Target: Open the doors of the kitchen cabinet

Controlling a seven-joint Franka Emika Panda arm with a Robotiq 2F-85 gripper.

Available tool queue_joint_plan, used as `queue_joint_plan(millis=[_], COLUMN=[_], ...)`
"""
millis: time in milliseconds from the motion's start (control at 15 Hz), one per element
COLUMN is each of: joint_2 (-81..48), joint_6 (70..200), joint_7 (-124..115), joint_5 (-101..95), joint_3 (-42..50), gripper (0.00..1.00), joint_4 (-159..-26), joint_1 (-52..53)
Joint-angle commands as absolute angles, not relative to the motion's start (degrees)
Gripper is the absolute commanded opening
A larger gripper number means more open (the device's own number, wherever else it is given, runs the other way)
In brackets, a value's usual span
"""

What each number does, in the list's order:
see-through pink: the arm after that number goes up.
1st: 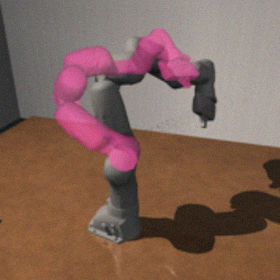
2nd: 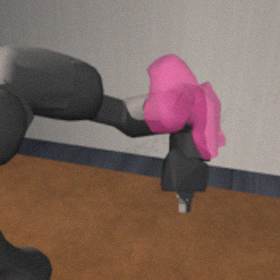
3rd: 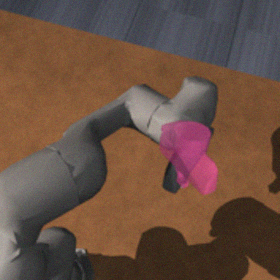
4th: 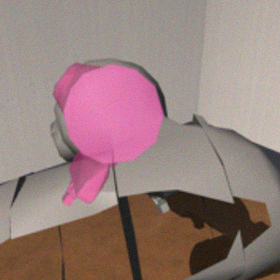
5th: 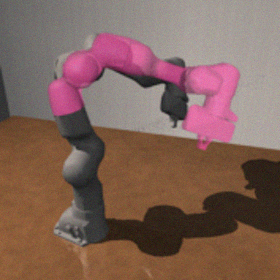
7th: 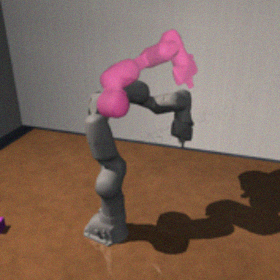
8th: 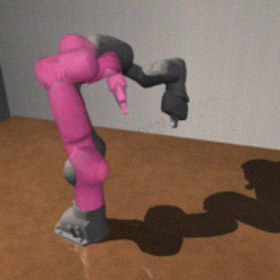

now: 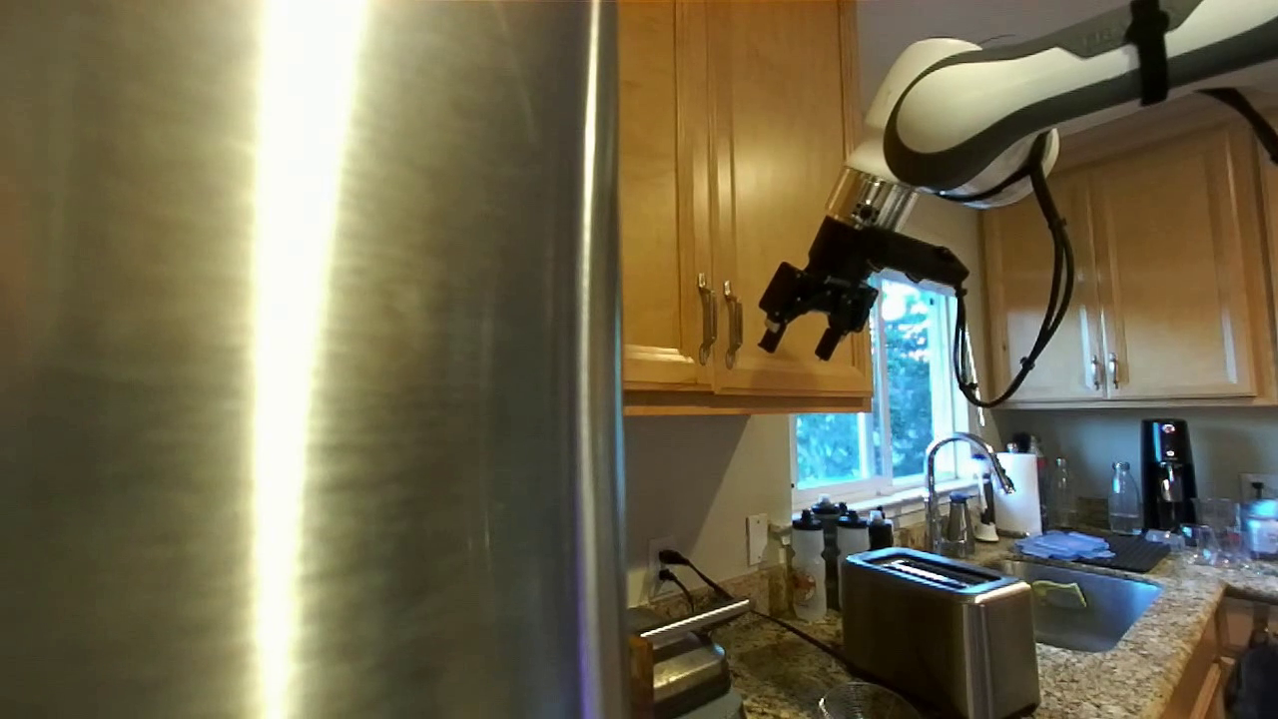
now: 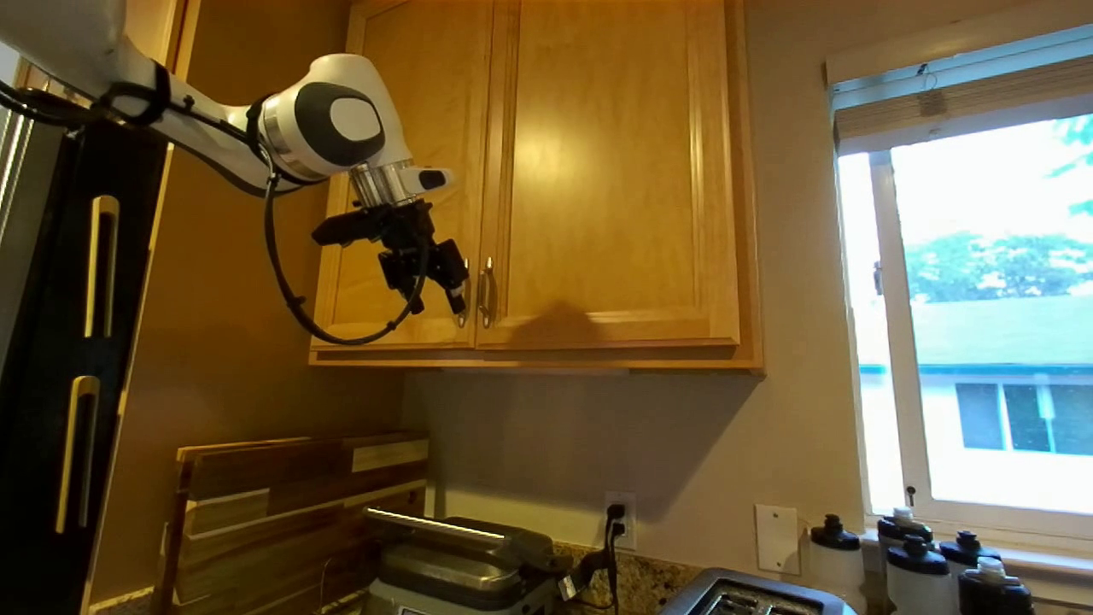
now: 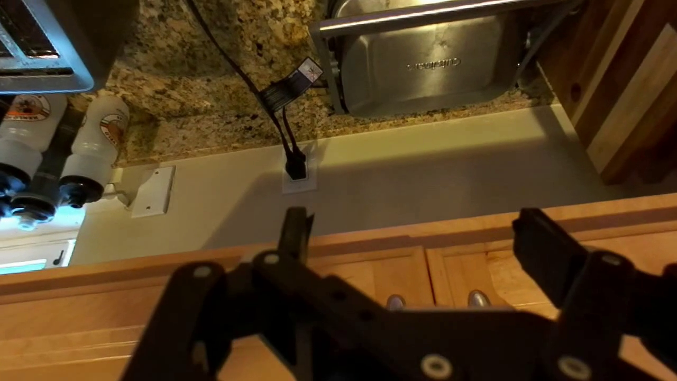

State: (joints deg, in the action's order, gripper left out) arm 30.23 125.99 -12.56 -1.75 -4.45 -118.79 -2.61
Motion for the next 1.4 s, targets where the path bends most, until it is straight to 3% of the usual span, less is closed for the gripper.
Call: queue_joint_plan(millis=[0,1000,1067,1133,1333], joint_2=[28.0,19.9,19.6,19.3,18.5], joint_6=[126.8,133.3,133.5,133.8,134.3], joint_7=[-15.5,-16.5,-16.3,-16.1,-16.0], joint_5=[-2.2,-7.4,-7.3,-7.3,-8.9], joint_3=[-4.9,-5.0,-4.9,-4.8,-5.0], gripper=[1.0,1.0,0.97,0.78,0.64], joint_4=[-115.8,-107.9,-107.6,-107.3,-106.8], joint_1=[-3.5,-4.0,-3.9,-3.8,-4.1])
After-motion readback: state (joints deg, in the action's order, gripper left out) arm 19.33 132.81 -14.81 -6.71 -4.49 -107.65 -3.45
